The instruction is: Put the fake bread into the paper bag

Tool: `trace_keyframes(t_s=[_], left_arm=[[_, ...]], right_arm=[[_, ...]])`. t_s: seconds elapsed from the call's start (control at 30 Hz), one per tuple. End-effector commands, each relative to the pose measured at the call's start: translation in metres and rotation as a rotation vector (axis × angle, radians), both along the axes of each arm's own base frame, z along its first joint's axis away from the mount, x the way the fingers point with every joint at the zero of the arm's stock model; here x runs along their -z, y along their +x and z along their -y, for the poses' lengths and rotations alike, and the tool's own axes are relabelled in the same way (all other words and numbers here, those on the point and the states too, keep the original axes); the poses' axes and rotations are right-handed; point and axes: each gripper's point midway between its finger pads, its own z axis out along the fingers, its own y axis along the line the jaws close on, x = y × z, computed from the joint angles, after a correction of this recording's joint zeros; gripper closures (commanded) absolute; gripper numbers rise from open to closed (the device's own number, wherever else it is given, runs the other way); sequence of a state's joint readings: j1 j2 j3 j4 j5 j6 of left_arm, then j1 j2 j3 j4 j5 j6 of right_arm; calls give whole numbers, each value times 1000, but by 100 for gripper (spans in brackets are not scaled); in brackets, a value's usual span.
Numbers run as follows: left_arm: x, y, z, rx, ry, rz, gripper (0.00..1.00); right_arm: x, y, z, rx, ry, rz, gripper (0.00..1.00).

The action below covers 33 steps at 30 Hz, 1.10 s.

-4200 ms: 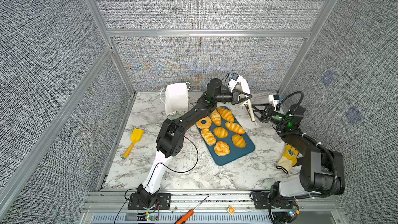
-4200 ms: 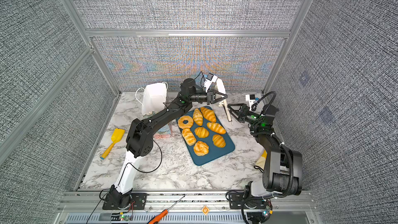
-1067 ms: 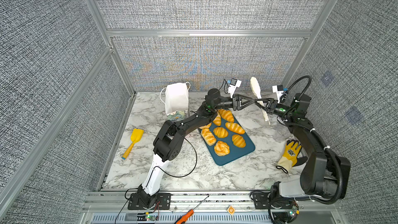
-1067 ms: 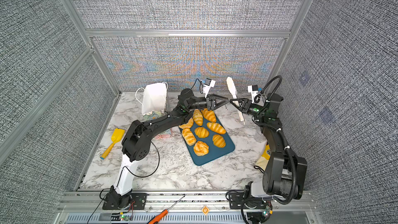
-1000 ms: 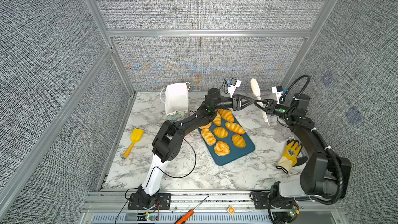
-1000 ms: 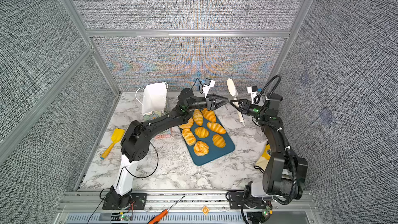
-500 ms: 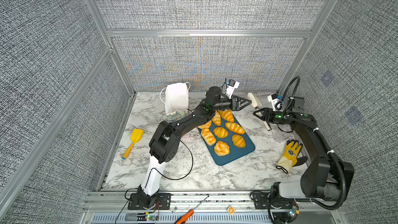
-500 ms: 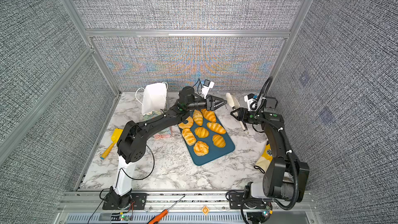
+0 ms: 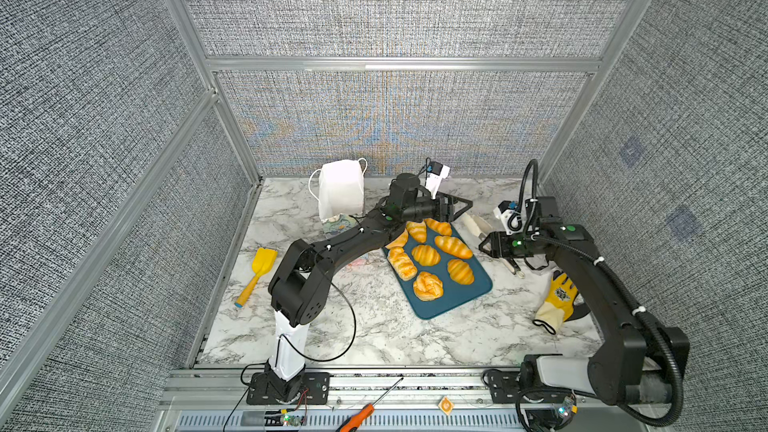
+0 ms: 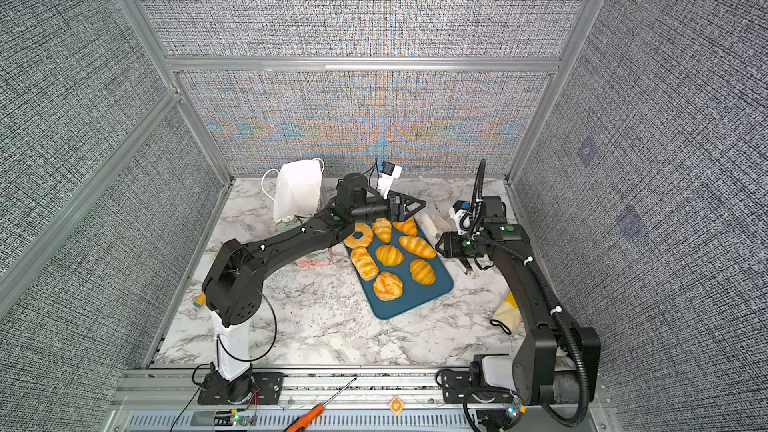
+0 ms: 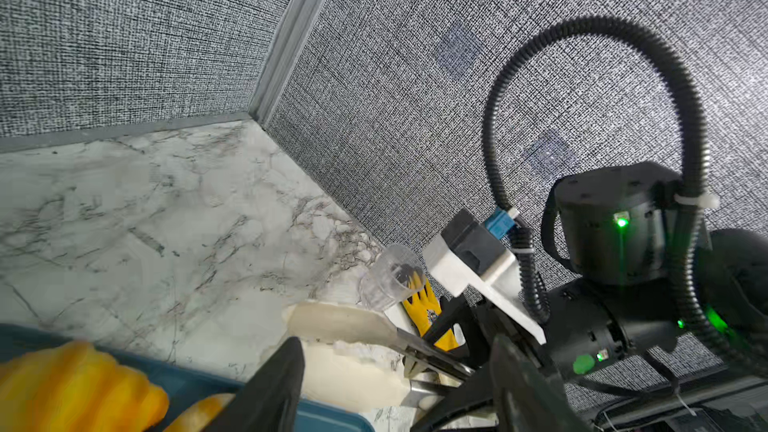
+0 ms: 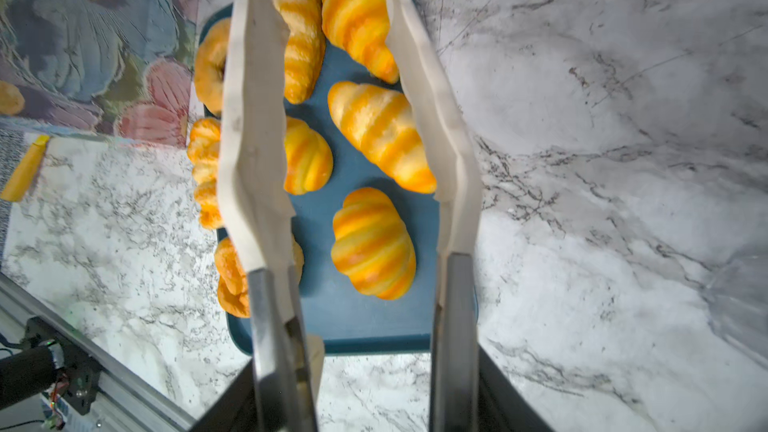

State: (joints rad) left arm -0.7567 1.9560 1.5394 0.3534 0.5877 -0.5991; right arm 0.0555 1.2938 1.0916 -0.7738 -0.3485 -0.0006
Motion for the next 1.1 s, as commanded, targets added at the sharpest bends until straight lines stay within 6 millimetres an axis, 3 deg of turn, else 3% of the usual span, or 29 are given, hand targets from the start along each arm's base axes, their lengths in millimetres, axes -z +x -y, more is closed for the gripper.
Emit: trace_keyframes(t_s=[0.0, 0.23, 0.5, 0.8, 1.07], left_arm=[[-5, -3, -8, -48, 30, 46, 26], [1, -18, -20, -103, 123, 82, 22], [5, -32, -52, -203, 156, 91, 19], [14, -41, -74, -265, 221, 95, 18], [21, -40, -81, -315, 307, 109, 16]], right_arm=[[6, -17, 4, 31, -75, -33, 42], [0, -39, -12, 42, -113, -43, 41], [-1, -58, -16, 81, -184, -106, 41], [26, -86, -20, 159, -213, -168, 40], [49, -94, -32, 101, -240, -214, 34]])
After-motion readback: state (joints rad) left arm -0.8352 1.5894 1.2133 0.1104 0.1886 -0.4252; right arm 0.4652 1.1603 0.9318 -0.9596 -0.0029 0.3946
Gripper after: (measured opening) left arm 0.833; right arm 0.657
